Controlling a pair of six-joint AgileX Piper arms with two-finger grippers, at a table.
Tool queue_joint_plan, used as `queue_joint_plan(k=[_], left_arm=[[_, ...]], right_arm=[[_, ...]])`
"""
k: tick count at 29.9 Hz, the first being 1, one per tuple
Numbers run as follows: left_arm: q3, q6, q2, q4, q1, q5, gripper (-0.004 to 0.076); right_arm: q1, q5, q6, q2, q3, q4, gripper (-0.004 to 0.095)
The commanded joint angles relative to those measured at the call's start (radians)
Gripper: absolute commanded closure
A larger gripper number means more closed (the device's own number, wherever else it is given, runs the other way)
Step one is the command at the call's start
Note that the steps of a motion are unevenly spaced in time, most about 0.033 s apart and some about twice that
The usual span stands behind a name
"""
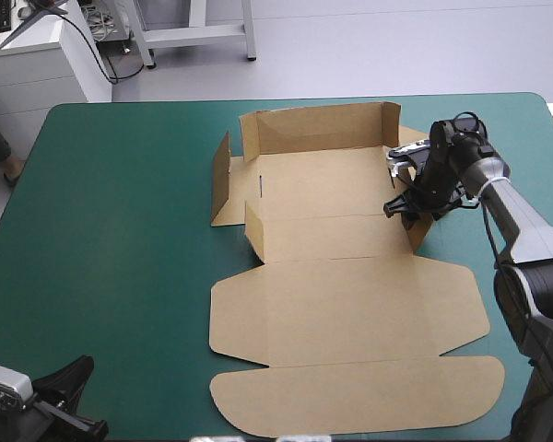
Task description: Fold the box
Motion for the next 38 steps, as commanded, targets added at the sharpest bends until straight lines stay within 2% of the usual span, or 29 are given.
queue_joint_plan(k=[1, 5, 7, 10, 11, 14, 18, 21, 30, 38], left_arm=[[-0.023, 0.000, 0.019, 0.000, -0.006, -0.067, 0.0732], [-0.023, 0.000, 0.019, 0.000, -0.006, -0.067, 0.0732], [-0.023, 0.000, 0.019, 0.000, -0.006, -0.067, 0.0732], [-0.023, 0.000, 0.019, 0.000, -0.006, -0.067, 0.0732], [-0.023, 0.000, 0.019, 0.000, -0.006, -0.067, 0.0732], [-0.023, 0.000, 0.019, 0.000, -0.006, -0.067, 0.0732], [-0.023, 0.000, 0.019, 0.000, -0.006, -0.067, 0.0732], [-0.023, 0.000, 0.019, 0.000, -0.006, -0.067, 0.0732], [-0.023, 0.000, 0.019, 0.000, -0.006, -0.067, 0.0732], [-0.023, 0.000, 0.019, 0.000, -0.006, -0.067, 0.0732]], right_arm=[[0.000, 0.015, 0.008, -0.034, -0.029, -0.015, 0.0444], [0.000, 0.011, 0.005, -0.012, -0.029, 0.007, 0.0560], [0.000, 0.013, 0.005, -0.009, -0.029, 0.007, 0.0672], [0.000, 0.006, 0.005, -0.009, -0.031, -0.003, 0.0901], [0.000, 0.002, 0.003, -0.009, -0.031, -0.015, 0.0921], [0.000, -0.003, -0.017, -0.009, -0.048, -0.036, 0.0927], [0.000, -0.028, -0.024, -0.009, -0.081, -0.142, 0.0927], [0.000, -0.059, -0.108, -0.009, -0.111, -0.173, 0.0927], [0.033, -0.154, -0.404, -0.009, -0.198, -0.008, 0.0927], [0.184, -0.149, -0.553, 0.011, -0.221, 0.003, 0.0927]])
